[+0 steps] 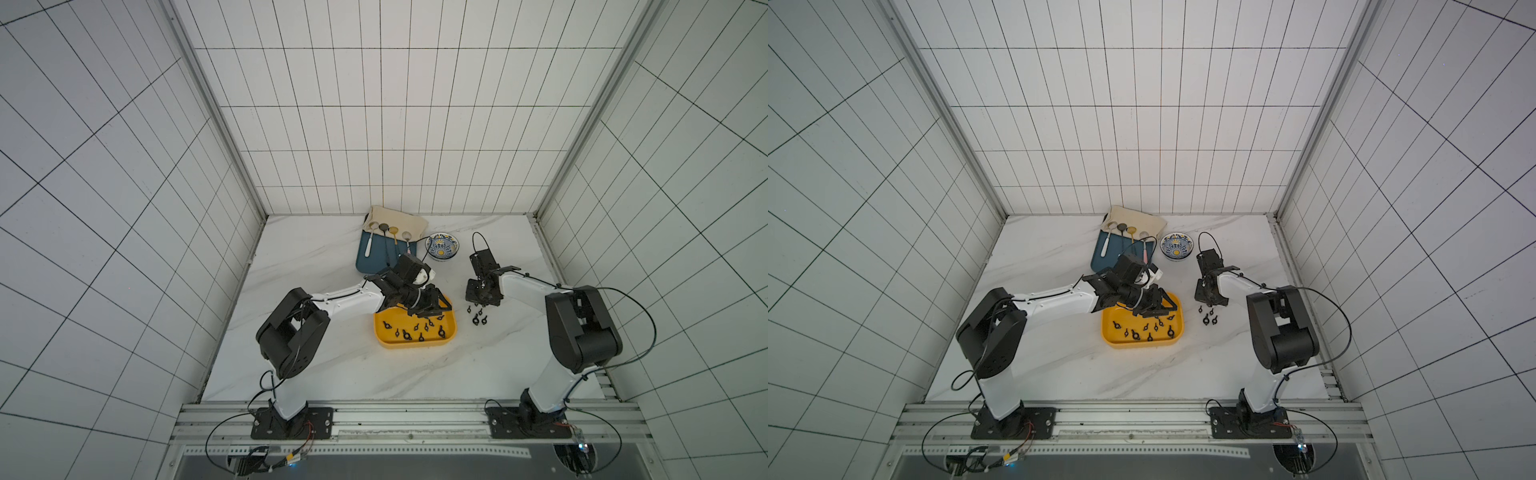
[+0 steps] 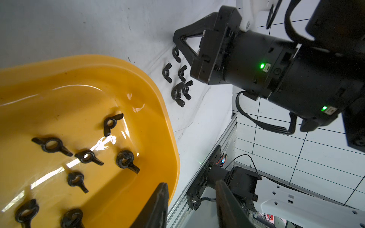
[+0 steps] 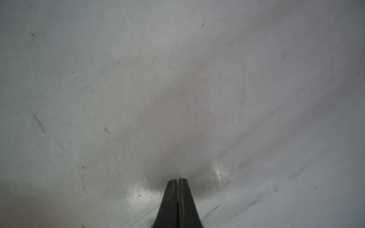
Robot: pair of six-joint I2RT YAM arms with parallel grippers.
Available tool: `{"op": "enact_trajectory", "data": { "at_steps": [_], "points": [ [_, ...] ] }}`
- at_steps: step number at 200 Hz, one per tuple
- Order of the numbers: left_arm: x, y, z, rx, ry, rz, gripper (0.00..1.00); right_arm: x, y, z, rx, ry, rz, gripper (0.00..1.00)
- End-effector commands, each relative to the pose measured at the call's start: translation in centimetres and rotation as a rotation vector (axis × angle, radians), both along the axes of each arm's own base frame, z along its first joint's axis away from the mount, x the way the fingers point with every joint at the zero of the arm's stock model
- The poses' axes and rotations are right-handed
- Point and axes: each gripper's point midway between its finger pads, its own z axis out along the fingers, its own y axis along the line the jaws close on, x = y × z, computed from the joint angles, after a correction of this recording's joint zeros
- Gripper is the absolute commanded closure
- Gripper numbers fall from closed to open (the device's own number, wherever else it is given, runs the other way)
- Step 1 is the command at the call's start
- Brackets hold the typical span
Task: Take out the wing nut from the storage box
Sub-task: Place the wing nut at the center of the board.
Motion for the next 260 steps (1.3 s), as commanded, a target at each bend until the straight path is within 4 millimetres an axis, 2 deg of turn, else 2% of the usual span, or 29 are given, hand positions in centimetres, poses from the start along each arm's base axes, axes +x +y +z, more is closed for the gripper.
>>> {"op": "enact_trajectory", "data": {
  "at_steps": [1,51,103,132,163,179,208,241,260],
  "points": [
    [0.0,-0.4,-0.2,-0.01,-0.006,-0.012,0.57,-1.1,0.0,-1.2,-0.01,0.042,0.0,0.97],
    [0.0,-0.4,-0.4,-0.008,-0.004,-0.012,0.57,-1.5,-0.1,-1.5,-0.019,0.06,0.002,0.92],
    [0.0,-0.3,-0.3,-0.009,-0.002,-0.013,0.57,-1.4,0.0,-0.6,-0.013,0.043,0.009,0.87],
    [0.4,0.2,0.2,-0.011,-0.012,-0.003,0.57,-1.0,0.1,1.5,-0.002,-0.007,0.011,0.83],
    [1.8,2.2,1.1,-0.015,-0.023,0.042,0.57,-0.9,1.1,5.1,-0.009,-0.075,0.055,0.8],
    [2.7,4.1,1.7,-0.011,-0.033,0.082,0.57,-1.4,3.0,7.1,0.007,-0.114,0.122,0.8],
    [4.6,9.1,2.0,0.017,-0.037,0.183,0.57,-3.6,8.9,9.5,0.035,-0.154,0.309,0.79],
    [6.1,16.2,0.7,0.046,-0.002,0.342,0.57,-6.4,15.0,9.1,0.081,-0.125,0.524,0.79],
    [5.8,18.6,-0.1,0.063,0.017,0.39,0.57,-7.5,17.1,7.8,0.115,-0.078,0.608,0.78]
  ]
}}
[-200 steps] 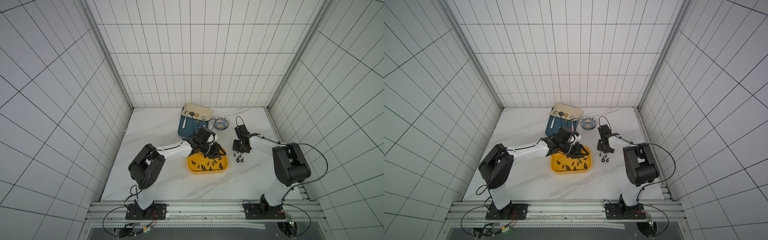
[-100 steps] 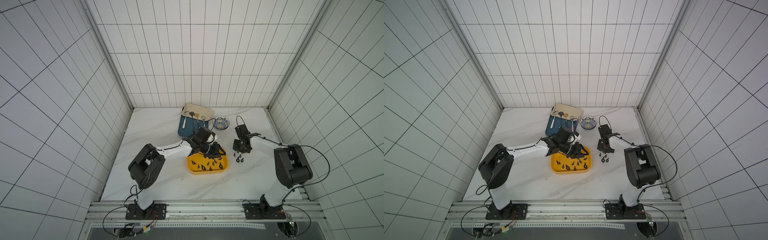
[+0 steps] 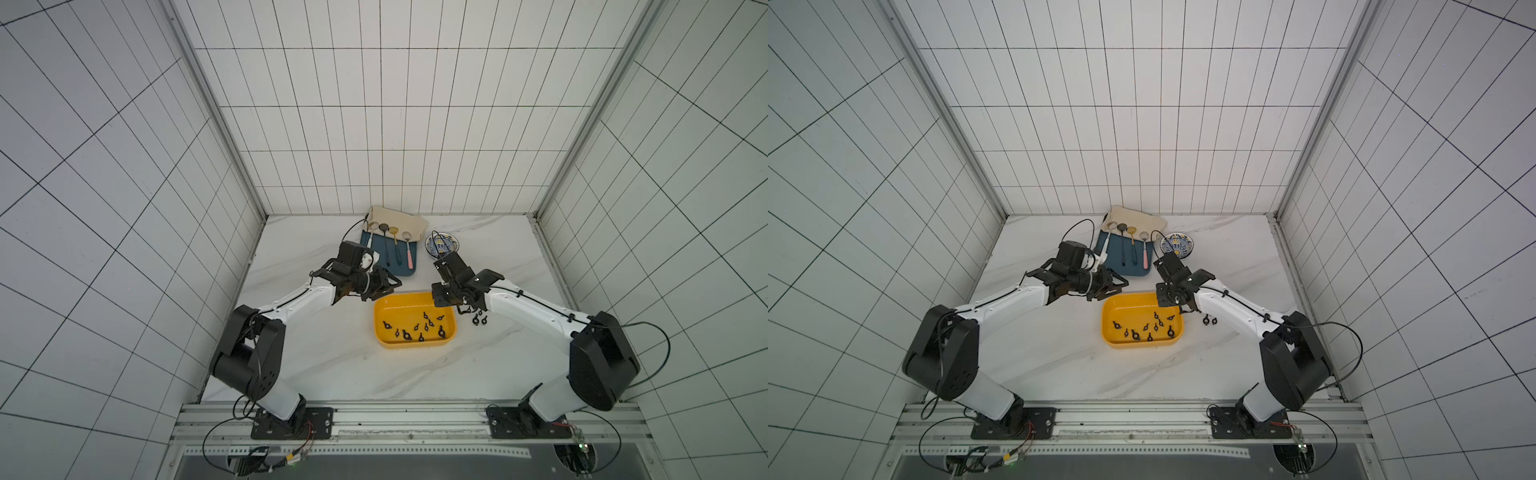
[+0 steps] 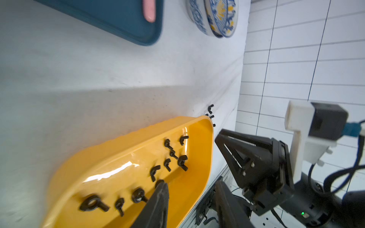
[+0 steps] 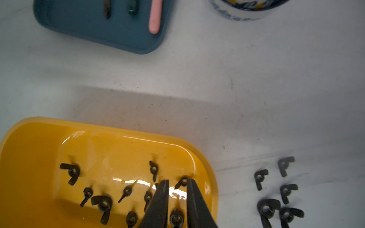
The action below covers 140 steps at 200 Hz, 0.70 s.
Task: Take out the wing nut from the storage box
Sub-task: Pick up the wing nut from the storage box.
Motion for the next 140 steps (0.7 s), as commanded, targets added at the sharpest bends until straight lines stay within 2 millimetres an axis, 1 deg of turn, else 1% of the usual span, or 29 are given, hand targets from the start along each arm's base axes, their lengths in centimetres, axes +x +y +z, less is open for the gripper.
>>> {"op": "enact_trajectory", "data": {
  "at_steps": [1,13,29,54,93,112,140],
  "points": [
    [-1.2,2.3,-1.3,0.031,0.034,0.023,0.57,-1.0,2.4,-0.9,0.004,0.056,0.114,0.78],
    [-1.7,2.9,-1.7,0.035,0.042,0.032,0.57,-1.4,3.3,-1.8,0.005,0.085,0.152,0.76],
    [-2.4,3.0,-2.1,0.035,0.053,0.029,0.57,-1.8,4.0,-2.8,0.001,0.11,0.189,0.74],
    [-3.1,3.3,-2.8,0.044,0.07,0.027,0.57,-1.6,4.3,-4.0,-0.017,0.126,0.194,0.73],
    [-3.2,3.3,-2.7,0.043,0.067,0.021,0.57,-1.3,4.3,-5.8,-0.044,0.148,0.182,0.73],
    [-3.2,3.3,-2.5,0.04,0.063,0.019,0.57,-1.0,4.2,-6.2,-0.056,0.142,0.171,0.73],
    [-3.3,3.2,-2.5,0.04,0.062,0.012,0.57,-0.6,4.2,-6.3,-0.064,0.133,0.159,0.73]
  ]
}}
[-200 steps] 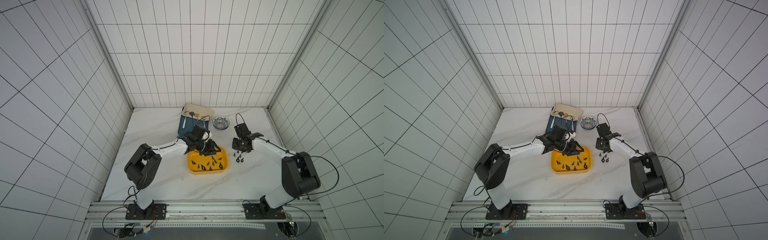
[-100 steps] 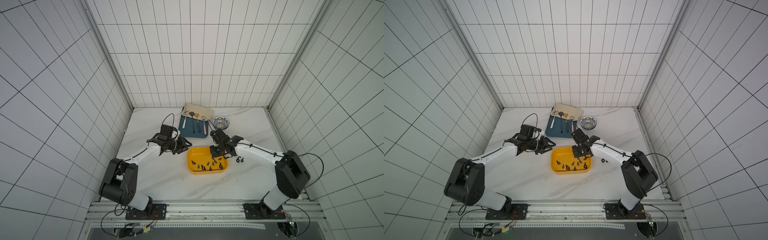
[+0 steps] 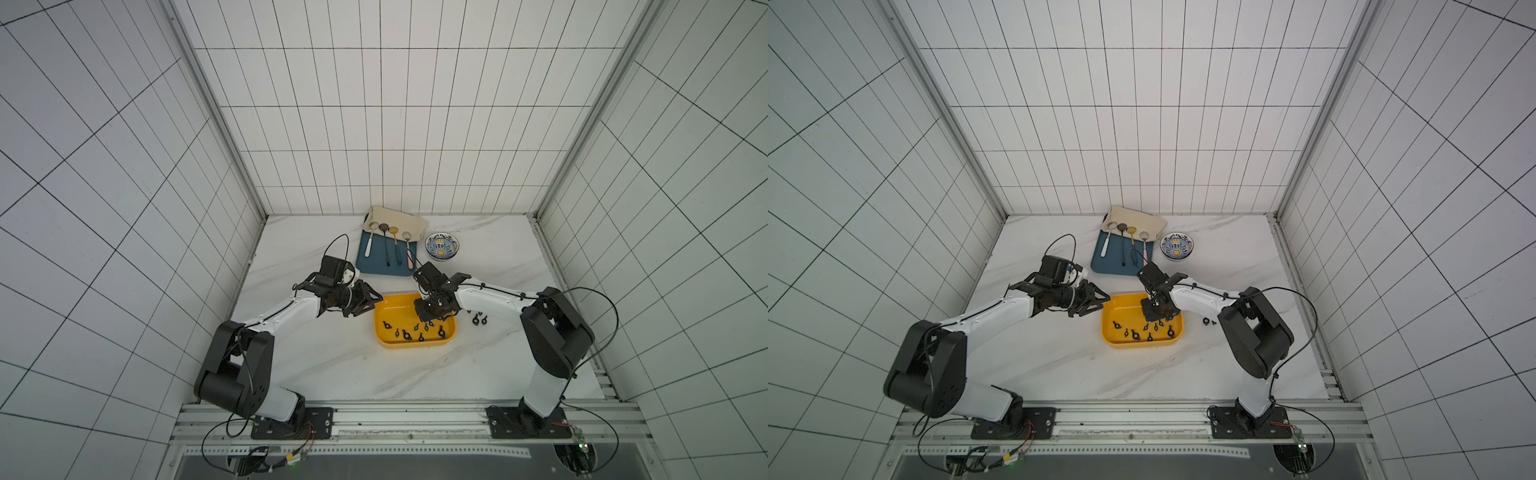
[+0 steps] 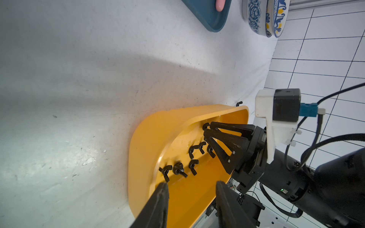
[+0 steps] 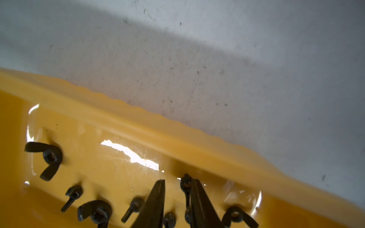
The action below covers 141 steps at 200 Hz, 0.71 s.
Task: Take out the wing nut from the storage box
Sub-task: Pick up the wing nut from the storage box.
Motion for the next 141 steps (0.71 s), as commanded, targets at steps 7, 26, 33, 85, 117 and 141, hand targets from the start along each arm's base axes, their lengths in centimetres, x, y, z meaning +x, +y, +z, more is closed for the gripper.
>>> {"op": "enact_trajectory", "data": {
  "at_steps": [7,26,33,85,117,141],
  "points": [
    [-0.2,-0.1,0.7,-0.008,-0.037,-0.023,0.57,1.5,1.0,1.1,0.006,-0.047,-0.005,0.72],
    [-0.2,-0.1,0.7,-0.01,-0.04,-0.023,0.57,1.6,0.7,0.7,-0.016,-0.051,-0.007,0.72],
    [-0.2,-0.1,0.7,-0.01,-0.041,-0.024,0.57,1.6,0.7,0.5,-0.019,-0.049,-0.006,0.73],
    [-0.3,-0.1,0.7,-0.012,-0.039,-0.024,0.58,1.8,0.9,-0.3,-0.024,-0.036,-0.018,0.75],
    [-0.3,-0.1,0.7,-0.011,-0.04,-0.023,0.57,2.0,0.6,-0.3,-0.035,-0.045,-0.032,0.84],
    [-0.3,-0.1,0.7,-0.011,-0.04,-0.022,0.57,2.0,0.3,-0.1,-0.043,-0.056,-0.042,0.92]
  ]
}}
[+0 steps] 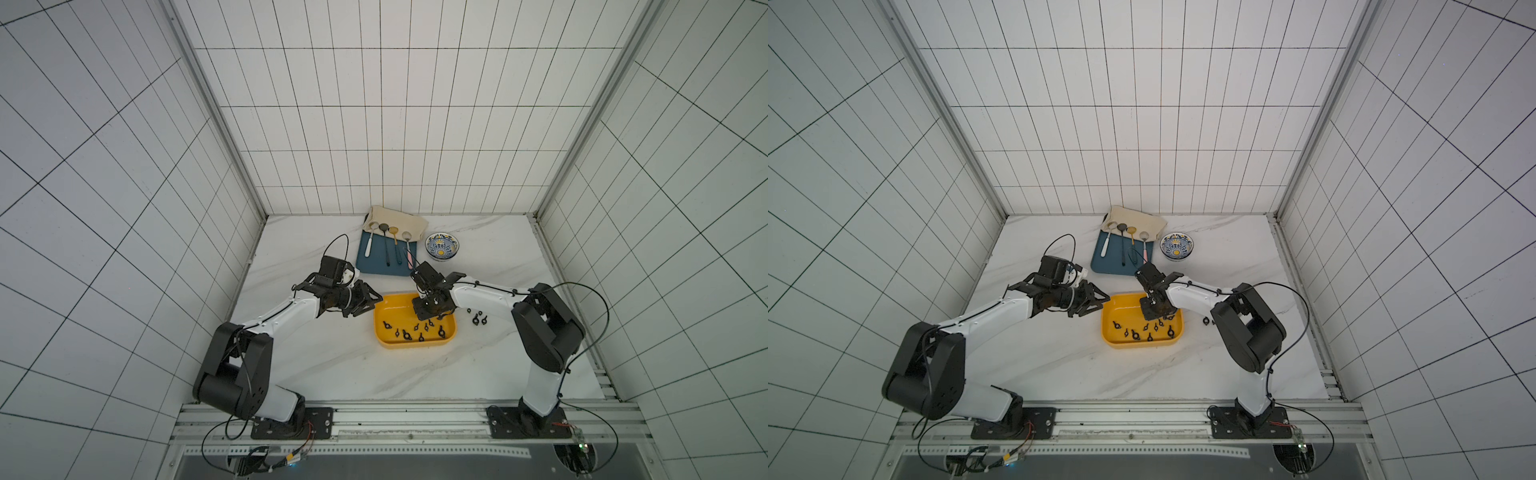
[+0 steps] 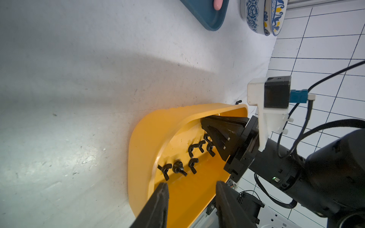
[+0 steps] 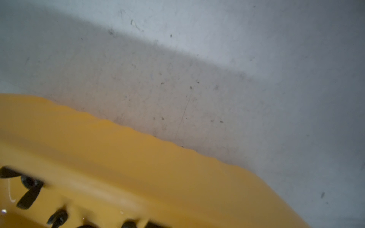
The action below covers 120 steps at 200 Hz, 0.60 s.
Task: Take out the wing nut from the storage box
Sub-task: Pick up the wing nut from the storage box.
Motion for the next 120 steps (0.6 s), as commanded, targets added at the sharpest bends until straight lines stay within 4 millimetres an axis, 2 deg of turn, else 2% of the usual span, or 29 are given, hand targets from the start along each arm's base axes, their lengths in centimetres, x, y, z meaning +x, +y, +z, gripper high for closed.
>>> {"op": "enact_trajectory", "data": {
  "at_steps": [1,62,95,120],
  "points": [
    [-0.2,-0.1,0.5,-0.009,-0.03,-0.018,0.57,0.9,0.2,0.8,-0.007,-0.033,-0.018,0.92],
    [-0.1,-0.2,0.7,-0.011,-0.034,-0.015,0.57,1.2,0.1,2.4,0.013,-0.073,-0.033,0.99],
    [-0.1,-0.9,1.2,-0.018,-0.044,-0.027,0.57,1.6,0.2,5.3,0.059,-0.129,-0.056,1.0],
    [0.3,-2.5,2.6,-0.023,-0.083,-0.058,0.57,2.4,-1.4,7.3,0.039,-0.196,-0.117,1.0]
  ]
}}
